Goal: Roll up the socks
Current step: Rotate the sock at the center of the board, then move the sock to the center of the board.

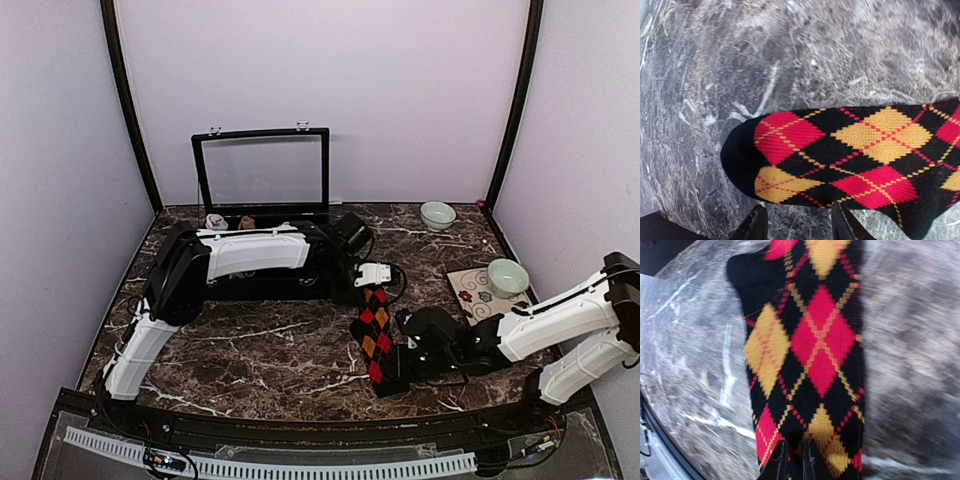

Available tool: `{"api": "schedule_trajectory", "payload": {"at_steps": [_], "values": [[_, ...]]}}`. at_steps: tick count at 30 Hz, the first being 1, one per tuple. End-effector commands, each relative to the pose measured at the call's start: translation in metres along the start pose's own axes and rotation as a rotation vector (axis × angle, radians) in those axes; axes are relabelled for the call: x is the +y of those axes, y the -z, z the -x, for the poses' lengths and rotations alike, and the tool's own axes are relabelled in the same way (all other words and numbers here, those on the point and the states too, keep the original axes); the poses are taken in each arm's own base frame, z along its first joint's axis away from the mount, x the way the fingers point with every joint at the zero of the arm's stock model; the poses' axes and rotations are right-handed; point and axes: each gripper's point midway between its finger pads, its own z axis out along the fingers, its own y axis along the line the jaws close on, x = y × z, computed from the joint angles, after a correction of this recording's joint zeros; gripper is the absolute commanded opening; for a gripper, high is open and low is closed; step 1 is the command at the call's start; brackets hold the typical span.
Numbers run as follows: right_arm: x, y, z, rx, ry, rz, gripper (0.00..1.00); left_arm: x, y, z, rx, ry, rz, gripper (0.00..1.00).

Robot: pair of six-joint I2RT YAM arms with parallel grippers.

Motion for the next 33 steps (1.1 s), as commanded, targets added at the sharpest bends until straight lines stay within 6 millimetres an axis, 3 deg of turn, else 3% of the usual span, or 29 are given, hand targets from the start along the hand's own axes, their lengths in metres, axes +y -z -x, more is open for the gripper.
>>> {"api": "schedule_trajectory", "payload": {"at_steps": [1,5,8,13,19,21,22,25,29,33], "values": [[0.028,-0.01,-0.002,0.045,-0.007,0.089,0.15,0.029,0.058,0.003,-0.07,0.136,-0.013,0.44],[0.049,0.005,0.028,-0.013,0.017,0.162,0.3,0.033,0.112,0.0,-0.131,0.158,-0.008,0.47],[0.052,0.025,0.057,-0.073,0.018,0.227,0.34,0.021,0.14,-0.001,-0.16,0.144,-0.024,0.48],[0.029,0.038,0.112,-0.13,0.02,0.265,0.33,0.002,0.171,-0.002,-0.21,0.14,-0.05,0.48],[0.022,0.008,0.165,-0.061,0.084,0.273,0.14,0.001,0.19,-0.019,-0.191,0.145,0.033,0.48],[0.016,-0.008,0.174,-0.028,0.07,0.29,0.1,0.007,0.198,-0.03,-0.192,0.186,0.074,0.48],[0.014,-0.015,0.178,-0.015,0.068,0.291,0.08,0.012,0.203,-0.036,-0.197,0.224,0.1,0.52],[-0.001,-0.04,0.183,0.039,0.07,0.24,0.04,0.02,0.211,-0.061,-0.186,0.291,0.179,0.94],[-0.025,-0.059,0.185,0.068,0.033,0.18,0.01,0.006,0.203,-0.091,-0.137,0.286,0.128,0.99],[-0.046,-0.076,0.186,0.084,0.028,0.09,0.0,0.003,0.209,-0.098,-0.16,0.315,0.066,0.99]]}}
